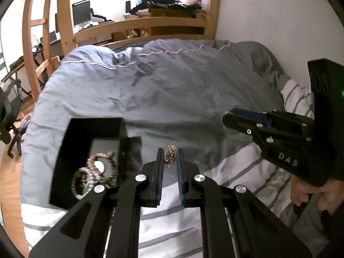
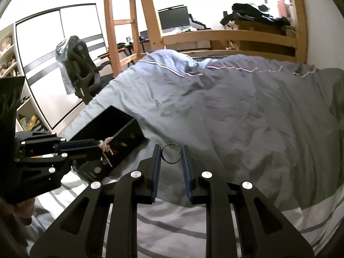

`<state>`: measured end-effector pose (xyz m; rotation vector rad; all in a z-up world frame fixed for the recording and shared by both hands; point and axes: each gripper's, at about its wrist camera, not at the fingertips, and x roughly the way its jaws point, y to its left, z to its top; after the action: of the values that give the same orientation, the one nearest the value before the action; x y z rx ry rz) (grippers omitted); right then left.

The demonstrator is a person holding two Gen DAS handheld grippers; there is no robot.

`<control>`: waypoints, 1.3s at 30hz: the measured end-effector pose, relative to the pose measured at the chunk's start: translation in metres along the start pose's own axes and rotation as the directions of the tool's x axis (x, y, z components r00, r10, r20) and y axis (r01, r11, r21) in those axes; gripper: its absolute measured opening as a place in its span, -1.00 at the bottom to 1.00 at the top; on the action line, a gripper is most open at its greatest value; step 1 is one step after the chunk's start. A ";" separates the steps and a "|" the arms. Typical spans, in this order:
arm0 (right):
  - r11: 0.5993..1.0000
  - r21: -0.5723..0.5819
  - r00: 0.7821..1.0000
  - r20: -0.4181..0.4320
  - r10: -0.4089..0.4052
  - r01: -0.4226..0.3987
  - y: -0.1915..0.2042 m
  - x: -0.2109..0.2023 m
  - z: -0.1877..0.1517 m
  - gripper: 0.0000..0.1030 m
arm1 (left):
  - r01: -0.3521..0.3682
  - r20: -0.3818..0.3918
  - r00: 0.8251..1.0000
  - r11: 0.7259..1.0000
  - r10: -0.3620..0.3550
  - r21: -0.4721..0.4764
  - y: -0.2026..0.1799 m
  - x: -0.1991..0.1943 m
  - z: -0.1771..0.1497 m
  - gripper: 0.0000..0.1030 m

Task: Organize jewelry
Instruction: 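Carry the gold chain over the black box while the right tool carries the ring there, then open the left tool over the box while the right tool releases the ring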

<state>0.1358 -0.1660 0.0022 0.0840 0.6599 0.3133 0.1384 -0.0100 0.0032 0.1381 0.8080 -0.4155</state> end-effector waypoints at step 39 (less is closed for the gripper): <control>0.973 -0.106 0.976 -0.096 0.197 -0.207 0.142 0.103 0.002 -0.61 | -0.161 -0.067 0.986 0.970 0.152 -0.180 0.141 -0.009 -0.031 -0.78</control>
<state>0.1777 0.0008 -0.0319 0.0273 0.7179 0.5533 0.1698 0.1298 -0.0172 0.0389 0.8768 -0.1866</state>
